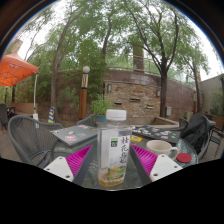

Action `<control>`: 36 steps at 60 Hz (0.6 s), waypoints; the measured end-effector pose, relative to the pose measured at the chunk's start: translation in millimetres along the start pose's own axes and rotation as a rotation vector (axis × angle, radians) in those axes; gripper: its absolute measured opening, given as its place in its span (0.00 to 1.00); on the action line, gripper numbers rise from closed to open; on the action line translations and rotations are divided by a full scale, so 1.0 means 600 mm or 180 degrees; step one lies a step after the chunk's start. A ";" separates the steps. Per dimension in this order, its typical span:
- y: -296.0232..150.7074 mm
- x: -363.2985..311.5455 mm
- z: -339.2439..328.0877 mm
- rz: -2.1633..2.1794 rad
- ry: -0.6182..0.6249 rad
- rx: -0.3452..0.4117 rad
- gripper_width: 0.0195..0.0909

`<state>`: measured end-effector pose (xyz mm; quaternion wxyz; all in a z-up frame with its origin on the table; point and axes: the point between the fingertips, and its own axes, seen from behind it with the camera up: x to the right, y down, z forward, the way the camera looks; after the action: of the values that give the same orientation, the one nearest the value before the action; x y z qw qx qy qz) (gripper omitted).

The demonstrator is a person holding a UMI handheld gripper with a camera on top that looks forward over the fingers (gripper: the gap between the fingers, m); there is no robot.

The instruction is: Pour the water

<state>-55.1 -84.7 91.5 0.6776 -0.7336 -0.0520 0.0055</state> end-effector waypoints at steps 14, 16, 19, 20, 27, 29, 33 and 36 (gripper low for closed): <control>0.016 0.002 0.035 0.0238 0.0156 -0.0109 0.58; 0.017 0.000 0.036 0.0212 0.0166 -0.0119 0.58; 0.023 0.008 0.043 0.0236 0.0159 -0.0133 0.58; 0.024 0.007 0.043 0.0240 0.0150 -0.0142 0.58; 0.024 0.004 0.046 0.0191 0.0049 -0.0163 0.58; 0.023 0.004 0.045 0.0196 0.0024 -0.0141 0.58; 0.021 0.005 0.043 0.0190 0.0012 -0.0120 0.55; 0.016 -0.003 0.038 0.0117 -0.0004 -0.0101 0.52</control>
<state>-58.2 -63.2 80.3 0.6657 -0.7450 -0.0390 0.0175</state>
